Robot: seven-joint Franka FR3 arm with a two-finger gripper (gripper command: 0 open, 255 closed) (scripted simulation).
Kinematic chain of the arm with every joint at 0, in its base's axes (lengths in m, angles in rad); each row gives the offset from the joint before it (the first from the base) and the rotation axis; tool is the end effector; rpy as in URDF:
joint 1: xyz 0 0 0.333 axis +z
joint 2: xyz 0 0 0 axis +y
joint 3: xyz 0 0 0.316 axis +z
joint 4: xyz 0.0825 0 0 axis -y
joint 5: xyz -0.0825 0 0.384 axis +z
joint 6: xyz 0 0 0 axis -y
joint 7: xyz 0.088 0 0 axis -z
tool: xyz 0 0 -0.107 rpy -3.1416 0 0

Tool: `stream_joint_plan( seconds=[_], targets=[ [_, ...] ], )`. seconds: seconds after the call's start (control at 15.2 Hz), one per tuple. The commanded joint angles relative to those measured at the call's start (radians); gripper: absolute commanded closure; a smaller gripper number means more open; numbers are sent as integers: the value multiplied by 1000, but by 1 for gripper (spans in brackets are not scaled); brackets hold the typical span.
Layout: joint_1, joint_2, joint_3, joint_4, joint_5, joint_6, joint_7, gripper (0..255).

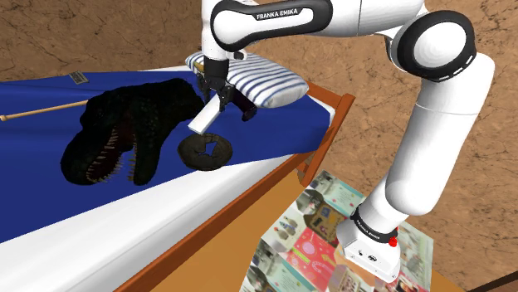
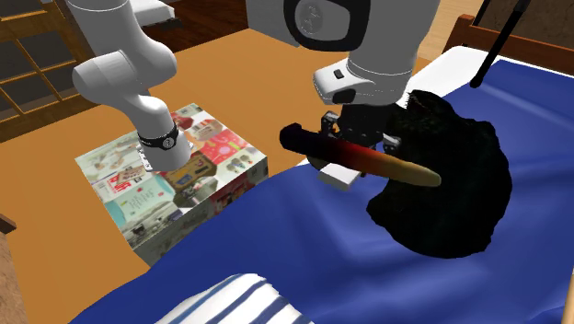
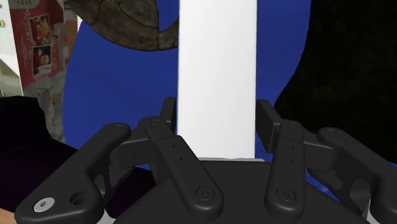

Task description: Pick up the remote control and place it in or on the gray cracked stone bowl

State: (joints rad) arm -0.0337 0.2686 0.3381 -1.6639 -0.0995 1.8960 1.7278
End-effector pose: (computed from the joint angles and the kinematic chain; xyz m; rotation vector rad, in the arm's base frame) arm 0.6124 0.1659 0.4554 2.3863 -2.0118 -0.0093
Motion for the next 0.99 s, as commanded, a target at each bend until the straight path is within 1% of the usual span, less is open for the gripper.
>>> stream_joint_plan(
  seconds=[0.0, 0.46, 0.92],
  targets=[
    [20, -39, 17, -54, 9, 16, 38, 255],
    [93, -149, 81, -190, 44, 46, 171, 255],
    [95, -121, 79, -252, 29, 134, 181, 255]
  ],
)
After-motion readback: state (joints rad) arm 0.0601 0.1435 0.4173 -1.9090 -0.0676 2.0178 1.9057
